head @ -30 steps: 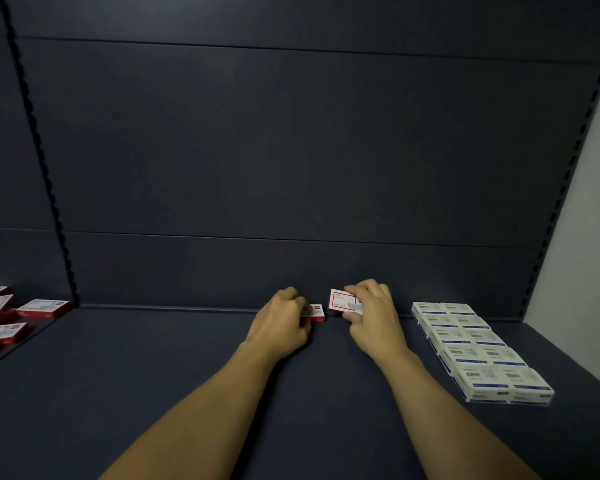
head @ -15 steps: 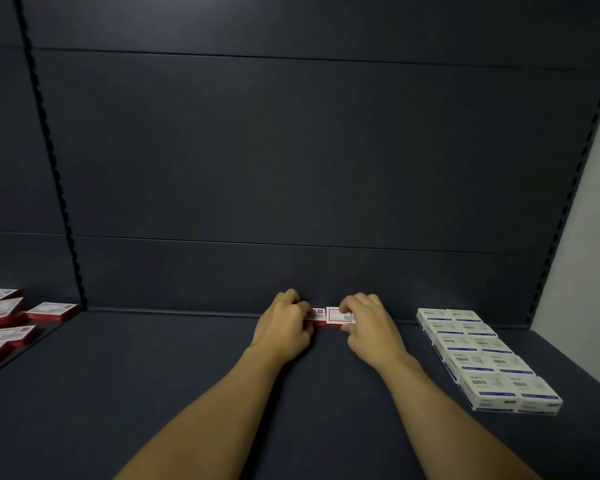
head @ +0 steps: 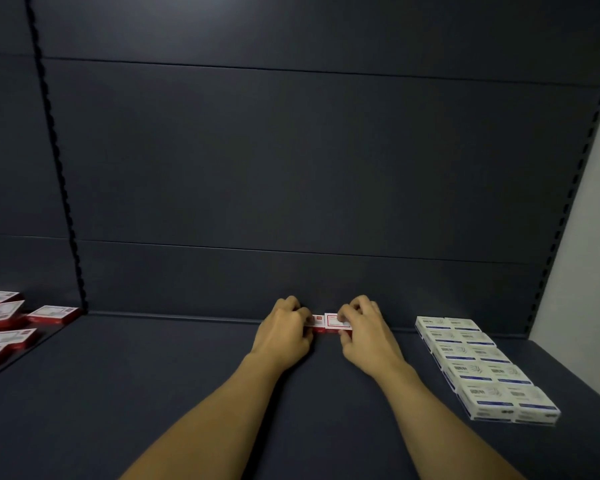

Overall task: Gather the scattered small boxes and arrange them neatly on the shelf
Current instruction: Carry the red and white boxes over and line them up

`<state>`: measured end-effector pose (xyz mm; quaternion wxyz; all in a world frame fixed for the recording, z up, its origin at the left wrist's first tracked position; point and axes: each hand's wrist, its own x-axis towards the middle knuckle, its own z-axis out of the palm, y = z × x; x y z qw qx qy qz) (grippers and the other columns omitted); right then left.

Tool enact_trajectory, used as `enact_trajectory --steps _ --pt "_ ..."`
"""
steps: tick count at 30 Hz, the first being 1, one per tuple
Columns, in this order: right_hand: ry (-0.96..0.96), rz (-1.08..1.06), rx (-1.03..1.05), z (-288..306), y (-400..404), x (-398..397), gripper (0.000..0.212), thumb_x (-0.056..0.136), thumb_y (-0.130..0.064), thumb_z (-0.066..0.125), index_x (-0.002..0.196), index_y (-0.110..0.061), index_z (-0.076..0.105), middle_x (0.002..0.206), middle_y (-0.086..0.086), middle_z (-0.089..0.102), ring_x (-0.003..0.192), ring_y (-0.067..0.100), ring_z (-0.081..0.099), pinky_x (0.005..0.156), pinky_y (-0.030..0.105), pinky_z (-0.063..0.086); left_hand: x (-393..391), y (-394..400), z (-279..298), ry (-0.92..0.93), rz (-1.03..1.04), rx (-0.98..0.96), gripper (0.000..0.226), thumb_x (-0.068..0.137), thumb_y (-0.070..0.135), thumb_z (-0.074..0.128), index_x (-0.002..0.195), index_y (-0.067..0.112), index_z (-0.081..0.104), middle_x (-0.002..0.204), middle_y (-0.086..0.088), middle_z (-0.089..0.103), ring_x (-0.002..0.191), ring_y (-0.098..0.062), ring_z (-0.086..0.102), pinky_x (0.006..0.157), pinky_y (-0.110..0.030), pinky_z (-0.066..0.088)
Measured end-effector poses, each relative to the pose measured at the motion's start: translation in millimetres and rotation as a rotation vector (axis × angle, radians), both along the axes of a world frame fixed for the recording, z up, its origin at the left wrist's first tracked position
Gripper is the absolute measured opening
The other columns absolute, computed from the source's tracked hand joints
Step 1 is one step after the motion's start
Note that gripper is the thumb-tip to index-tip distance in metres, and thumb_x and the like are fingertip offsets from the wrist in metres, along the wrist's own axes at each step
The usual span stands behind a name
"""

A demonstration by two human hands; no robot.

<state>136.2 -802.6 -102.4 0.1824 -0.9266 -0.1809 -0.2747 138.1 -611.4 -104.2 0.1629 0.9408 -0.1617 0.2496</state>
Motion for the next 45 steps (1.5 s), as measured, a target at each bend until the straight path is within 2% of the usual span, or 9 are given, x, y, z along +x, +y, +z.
enact_trajectory --steps 7,12,16,19,24,31,37,41,45 --pt "0.0 -0.007 -0.027 -1 0 2 0.019 0.088 -0.019 0.066 0.107 -0.022 0.063 0.109 -0.007 0.04 0.107 0.011 0.037 0.09 0.025 0.049 0 0 0 -0.002 0.009 0.022 0.033 0.095 0.027 0.057 0.124 0.015 0.064 0.12 0.0 0.052 0.111 -0.018 0.048 0.088 -0.035 0.052" --pt "-0.005 -0.036 -0.088 2 4 -5 0.024 0.09 -0.023 0.063 0.114 -0.02 0.061 0.115 -0.005 0.047 0.111 0.015 0.041 0.087 0.027 0.05 -5 -1 1 0.003 0.005 -0.006 0.035 0.095 0.03 0.058 0.128 0.018 0.062 0.119 0.001 0.051 0.11 -0.018 0.049 0.087 -0.034 0.051" --pt "0.011 -0.034 -0.217 9 2 -14 0.031 0.094 -0.026 0.057 0.124 -0.018 0.056 0.122 -0.001 0.05 0.114 0.02 0.043 0.099 0.031 0.044 -17 8 8 0.039 0.022 -0.074 0.038 0.095 0.035 0.061 0.13 0.019 0.06 0.12 0.002 0.05 0.112 -0.017 0.05 0.091 -0.036 0.052" --pt "0.027 -0.028 -0.296 19 2 -22 0.036 0.094 -0.029 0.057 0.128 -0.017 0.052 0.125 0.0 0.05 0.117 0.02 0.043 0.101 0.033 0.042 -32 24 16 0.083 0.089 -0.001 0.036 0.095 0.036 0.059 0.127 0.019 0.06 0.122 0.001 0.049 0.114 -0.019 0.051 0.089 -0.039 0.052" --pt "0.043 -0.015 -0.36 38 18 -40 0.042 0.092 -0.033 0.055 0.13 -0.016 0.05 0.127 0.001 0.05 0.118 0.022 0.042 0.101 0.034 0.041 -63 61 38 0.172 0.2 0.195 0.037 0.094 0.024 0.057 0.13 0.016 0.059 0.125 -0.002 0.049 0.116 -0.024 0.052 0.089 -0.042 0.053" --pt "0.135 0.106 -0.417 66 57 -61 0.051 0.092 -0.04 0.054 0.135 -0.013 0.047 0.133 0.005 0.048 0.123 0.026 0.042 0.103 0.039 0.04 -114 122 55 0.301 0.417 0.238 0.043 0.095 0.022 0.055 0.138 0.017 0.055 0.138 -0.003 0.048 0.12 -0.028 0.054 0.096 -0.044 0.051" --pt "0.201 0.23 -0.429 86 96 -80 0.053 0.094 -0.04 0.055 0.137 -0.012 0.046 0.136 0.007 0.049 0.127 0.028 0.042 0.105 0.041 0.04 -158 160 73 0.265 0.528 0.24 0.038 0.094 0.035 0.056 0.127 0.019 0.063 0.13 -0.001 0.054 0.113 -0.026 0.059 0.091 -0.042 0.052" --pt "0.264 0.274 -0.426 96 130 -98 0.052 0.092 -0.042 0.057 0.135 -0.014 0.048 0.134 0.007 0.052 0.121 0.029 0.052 0.097 0.041 0.047 -186 183 84 0.236 0.586 0.261 0.036 0.092 0.036 0.052 0.12 0.016 0.064 0.126 -0.005 0.06 0.109 -0.028 0.061 0.085 -0.041 0.054" --pt "0.282 0.301 -0.454 102 163 -113 0.052 0.092 -0.043 0.058 0.134 -0.015 0.049 0.134 0.006 0.05 0.12 0.027 0.053 0.093 0.041 0.049 -210 211 91 0.219 0.628 0.262 0.034 0.094 0.036 0.051 0.116 0.015 0.064 0.124 -0.008 0.062 0.109 -0.029 0.062 0.083 -0.04 0.054"
